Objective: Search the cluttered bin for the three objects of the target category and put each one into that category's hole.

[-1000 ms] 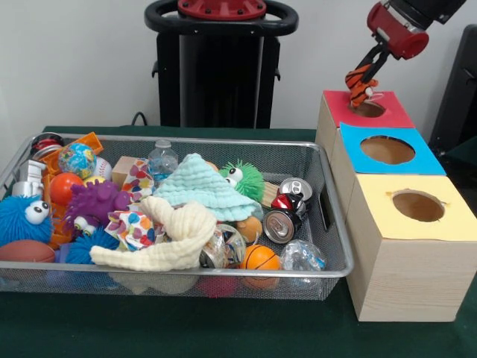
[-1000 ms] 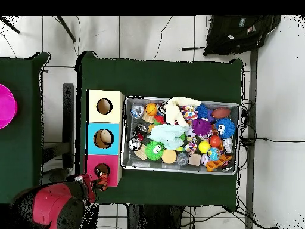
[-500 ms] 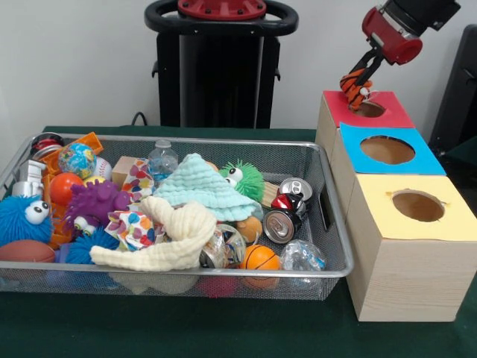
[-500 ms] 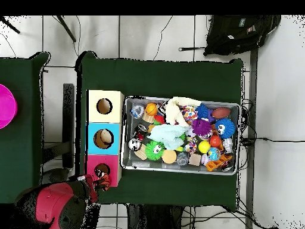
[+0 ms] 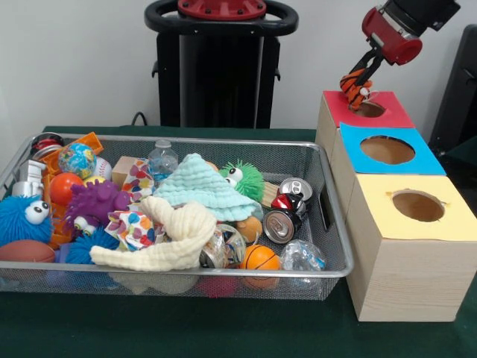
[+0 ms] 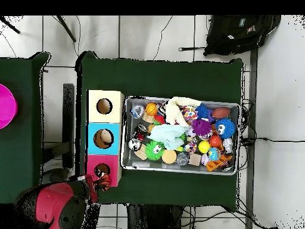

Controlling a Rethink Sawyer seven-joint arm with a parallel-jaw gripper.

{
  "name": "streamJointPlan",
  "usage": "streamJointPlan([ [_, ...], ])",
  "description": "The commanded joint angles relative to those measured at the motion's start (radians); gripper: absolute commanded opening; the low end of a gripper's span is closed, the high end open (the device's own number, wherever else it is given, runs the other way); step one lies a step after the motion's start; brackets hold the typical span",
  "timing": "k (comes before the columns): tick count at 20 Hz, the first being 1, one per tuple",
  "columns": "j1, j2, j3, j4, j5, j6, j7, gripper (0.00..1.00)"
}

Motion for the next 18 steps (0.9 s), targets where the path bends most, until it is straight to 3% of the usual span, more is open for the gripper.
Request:
streamJointPlan([
  [1,-0.021,0.027,0.091,-0.044,0.073,-0.038,0.295,0.00],
  [18,-0.023,0.065,0.095,-0.110,0.127,-0.041,0.331,0.00],
])
